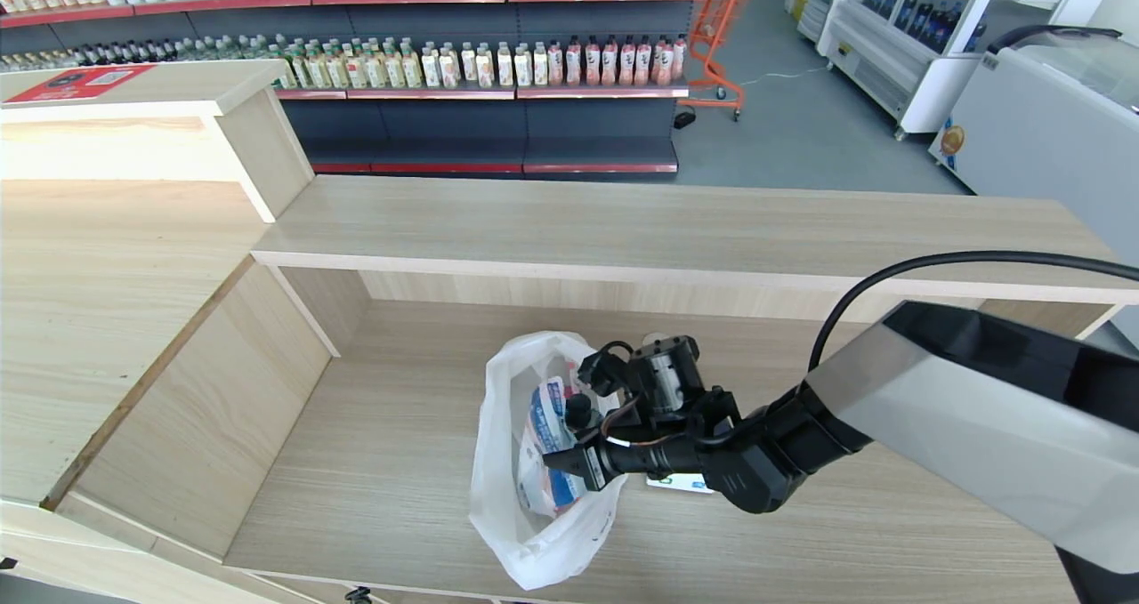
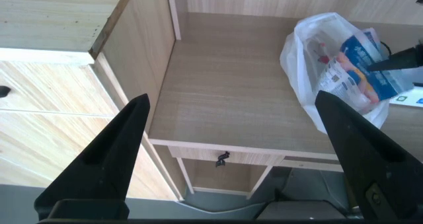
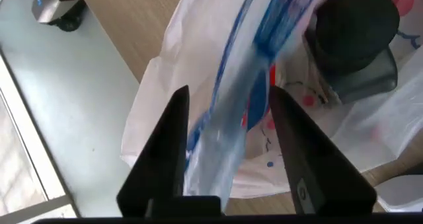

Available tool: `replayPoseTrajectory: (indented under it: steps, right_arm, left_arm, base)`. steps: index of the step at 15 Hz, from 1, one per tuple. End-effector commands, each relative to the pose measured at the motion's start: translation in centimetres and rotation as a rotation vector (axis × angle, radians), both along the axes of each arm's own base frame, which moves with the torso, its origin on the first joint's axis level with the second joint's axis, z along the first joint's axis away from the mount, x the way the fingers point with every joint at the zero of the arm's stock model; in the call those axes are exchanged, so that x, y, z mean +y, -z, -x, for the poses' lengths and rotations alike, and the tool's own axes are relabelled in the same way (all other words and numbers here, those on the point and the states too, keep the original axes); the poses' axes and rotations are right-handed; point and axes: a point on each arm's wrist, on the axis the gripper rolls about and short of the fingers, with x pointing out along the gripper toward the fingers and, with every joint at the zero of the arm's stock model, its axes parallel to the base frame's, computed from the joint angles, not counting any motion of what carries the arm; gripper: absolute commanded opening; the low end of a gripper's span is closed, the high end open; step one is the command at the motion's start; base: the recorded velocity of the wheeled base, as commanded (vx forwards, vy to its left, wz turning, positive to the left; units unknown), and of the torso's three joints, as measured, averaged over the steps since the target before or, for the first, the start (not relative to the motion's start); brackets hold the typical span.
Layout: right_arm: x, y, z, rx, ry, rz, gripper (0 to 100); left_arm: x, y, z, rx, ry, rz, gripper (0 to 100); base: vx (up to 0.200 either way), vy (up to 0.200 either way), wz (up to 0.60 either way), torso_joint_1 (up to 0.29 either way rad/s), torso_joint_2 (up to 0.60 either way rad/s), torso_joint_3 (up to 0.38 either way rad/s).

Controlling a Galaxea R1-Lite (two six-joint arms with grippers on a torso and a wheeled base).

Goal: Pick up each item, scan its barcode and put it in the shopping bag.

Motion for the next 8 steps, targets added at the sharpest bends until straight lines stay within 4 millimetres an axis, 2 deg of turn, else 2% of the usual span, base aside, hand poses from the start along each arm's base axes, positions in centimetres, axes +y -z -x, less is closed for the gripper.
replayPoseTrajectory:
  steps: [1,2,5,6,8]
  right_arm:
    - [0.4,-0.8,-0.4,-0.003,0.005,-0.037,100]
    - [0.5,-1.2,-0.6,-0.006,0.007,-0.051,100]
    - [0.0,-4.0,-0.2,0.014,0.046,-0.125,100]
    - [-1.2,-4.5,-0.1,0.021,0.068,-0.123,100]
    - [-5.2,-5.7,0.3,0.066,0.133,-0.137,100]
  left_arm:
    - [0.0,0.0,0.0,0.0,0.0,0.0,100]
    - [0.0,0.0,0.0,0.0,0.0,0.0,100]
    - [0.0,0.0,0.0,0.0,0.0,0.0,100]
    - [0.0,0.0,0.0,0.0,0.0,0.0,100]
    - [0.0,0.0,0.0,0.0,0.002,0.001,100]
  base:
    - [0.0,0.0,0.0,0.0,0.0,0.0]
    - [0.0,0.0,0.0,0.0,0.0,0.0]
    - [0.0,0.0,0.0,0.0,0.0,0.0]
    - [0.0,0.0,0.0,0.0,0.0,0.0]
    - [0.0,0.0,0.0,0.0,0.0,0.0]
